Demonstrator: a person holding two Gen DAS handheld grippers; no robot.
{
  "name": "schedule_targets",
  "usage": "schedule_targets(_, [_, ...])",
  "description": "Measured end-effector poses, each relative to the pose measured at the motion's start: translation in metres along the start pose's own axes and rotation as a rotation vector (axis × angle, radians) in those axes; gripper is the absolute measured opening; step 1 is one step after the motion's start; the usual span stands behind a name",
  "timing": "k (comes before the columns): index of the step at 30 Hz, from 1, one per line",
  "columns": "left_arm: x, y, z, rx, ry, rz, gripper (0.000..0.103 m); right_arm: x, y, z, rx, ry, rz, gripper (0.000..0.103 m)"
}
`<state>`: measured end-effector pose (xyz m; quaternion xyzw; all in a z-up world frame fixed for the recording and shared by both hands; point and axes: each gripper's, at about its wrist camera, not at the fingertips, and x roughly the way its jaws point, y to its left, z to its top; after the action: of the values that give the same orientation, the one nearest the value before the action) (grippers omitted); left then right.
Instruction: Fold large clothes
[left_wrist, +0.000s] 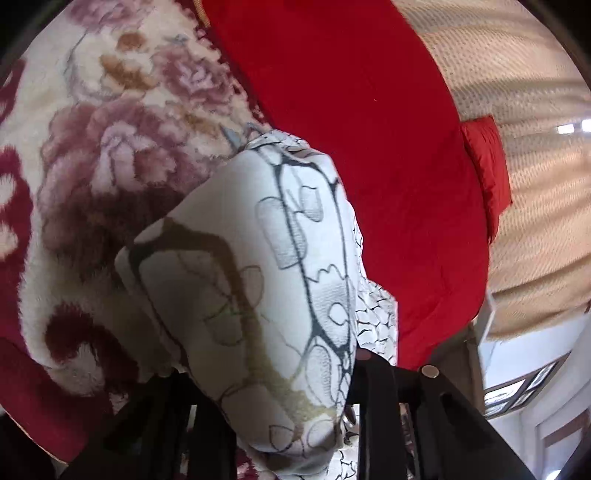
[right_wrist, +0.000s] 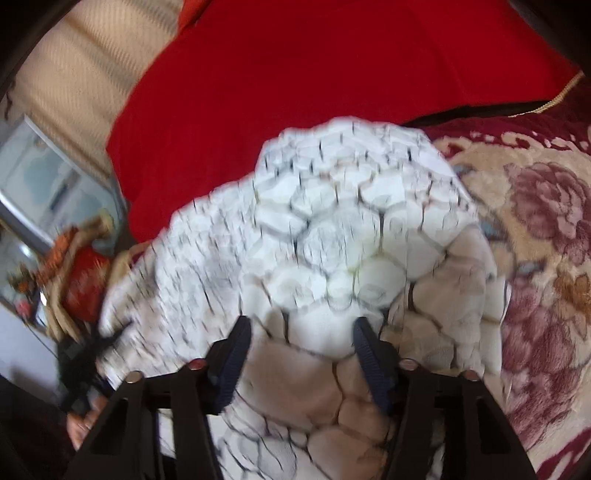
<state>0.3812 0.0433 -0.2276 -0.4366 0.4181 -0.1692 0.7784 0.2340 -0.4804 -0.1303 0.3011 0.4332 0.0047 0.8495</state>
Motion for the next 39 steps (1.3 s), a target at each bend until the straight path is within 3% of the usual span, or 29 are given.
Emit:
schedule_targets(5, [-0.011, -0.034, -0.005, 0.175, -0.031, 0.064, 0.018, -0.003, 0.007, 0.032, -0.017, -0.082, 0.051, 0.055])
schedule_targets(7, [-0.018, -0.063, -0.012, 0.294, -0.047, 0.091, 0.018, 0.027, -0.008, 0.033, 0.025, 0.016, -0.02, 0.052])
schedule_targets(8, [-0.02, -0.072, -0.016, 0.34, -0.054, 0.103, 0.017, 0.045, -0.021, 0.029, 0.082, 0.095, -0.034, 0.048])
schedule_targets(9, [-0.022, -0.088, -0.022, 0.413, -0.061, 0.122, 0.017, 0.052, -0.031, 0.027, 0.124, 0.119, -0.026, 0.045])
schedule_targets(12, [-0.021, -0.133, -0.047, 0.612, -0.058, 0.169, 0.017, 0.038, -0.04, 0.032, 0.178, 0.112, 0.046, 0.046])
schedule_targets(17, [-0.007, -0.192, -0.111, 0.923, -0.019, 0.209, 0.016, 0.02, -0.054, 0.035, 0.278, 0.113, 0.247, 0.062])
schedule_targets(19, [0.009, -0.204, -0.136, 1.029, 0.01, 0.216, 0.016, 0.013, -0.062, 0.038, 0.322, 0.104, 0.34, 0.074])
schedule_targets(23, [0.045, -0.208, -0.22, 1.284, 0.131, 0.242, 0.016, 0.005, -0.078, 0.044, 0.414, 0.092, 0.491, 0.083])
schedule_targets(26, [0.062, -0.193, -0.243, 1.329, 0.185, 0.265, 0.015, 0.007, -0.084, 0.049, 0.436, 0.086, 0.548, 0.091])
schedule_targets(30, [0.064, -0.193, -0.234, 1.313, 0.192, 0.245, 0.015, 0.023, -0.096, 0.052, 0.496, 0.126, 0.579, 0.093])
schedule_targets(33, [0.073, -0.195, -0.226, 1.327, 0.194, 0.249, 0.015, 0.03, -0.088, 0.058, 0.47, 0.138, 0.556, 0.094])
schedule_targets(39, [0.063, -0.191, -0.238, 1.343, 0.146, 0.235, 0.015, 0.036, -0.043, 0.093, 0.276, 0.146, 0.445, 0.094])
